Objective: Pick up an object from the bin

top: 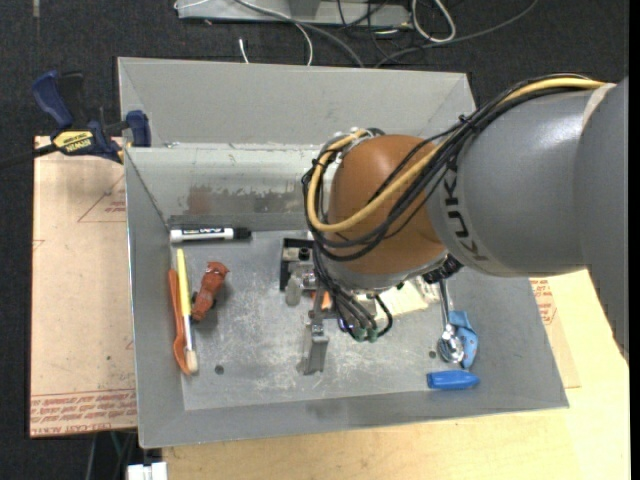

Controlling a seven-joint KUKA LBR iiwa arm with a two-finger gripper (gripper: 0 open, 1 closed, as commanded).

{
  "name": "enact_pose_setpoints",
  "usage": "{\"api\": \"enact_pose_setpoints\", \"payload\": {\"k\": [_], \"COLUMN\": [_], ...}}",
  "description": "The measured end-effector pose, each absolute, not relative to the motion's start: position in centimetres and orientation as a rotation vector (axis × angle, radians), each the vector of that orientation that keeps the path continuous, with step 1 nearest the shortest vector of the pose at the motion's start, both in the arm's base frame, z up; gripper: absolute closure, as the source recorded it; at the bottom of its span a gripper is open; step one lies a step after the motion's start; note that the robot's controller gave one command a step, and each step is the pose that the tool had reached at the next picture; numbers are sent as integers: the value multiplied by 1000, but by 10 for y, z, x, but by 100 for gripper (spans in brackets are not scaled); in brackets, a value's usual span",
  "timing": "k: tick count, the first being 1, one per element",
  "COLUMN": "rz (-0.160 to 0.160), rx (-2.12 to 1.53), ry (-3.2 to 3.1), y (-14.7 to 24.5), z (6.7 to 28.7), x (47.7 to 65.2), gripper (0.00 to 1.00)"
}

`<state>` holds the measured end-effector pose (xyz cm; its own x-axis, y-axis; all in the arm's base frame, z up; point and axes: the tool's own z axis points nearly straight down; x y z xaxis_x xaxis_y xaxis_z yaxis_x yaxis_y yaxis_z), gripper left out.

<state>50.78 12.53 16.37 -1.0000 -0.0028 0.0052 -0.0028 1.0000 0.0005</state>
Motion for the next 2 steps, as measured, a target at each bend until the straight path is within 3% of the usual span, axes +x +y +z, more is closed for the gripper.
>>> {"api": "enact_pose_setpoints", "payload": {"k": [1, 2], "rz": [-2, -2], "rx": [0, 368], "ry": [-3142, -3125], "y": [125, 182], "z": [166, 145], "x": [509, 559], "gripper": [0, 0]}}
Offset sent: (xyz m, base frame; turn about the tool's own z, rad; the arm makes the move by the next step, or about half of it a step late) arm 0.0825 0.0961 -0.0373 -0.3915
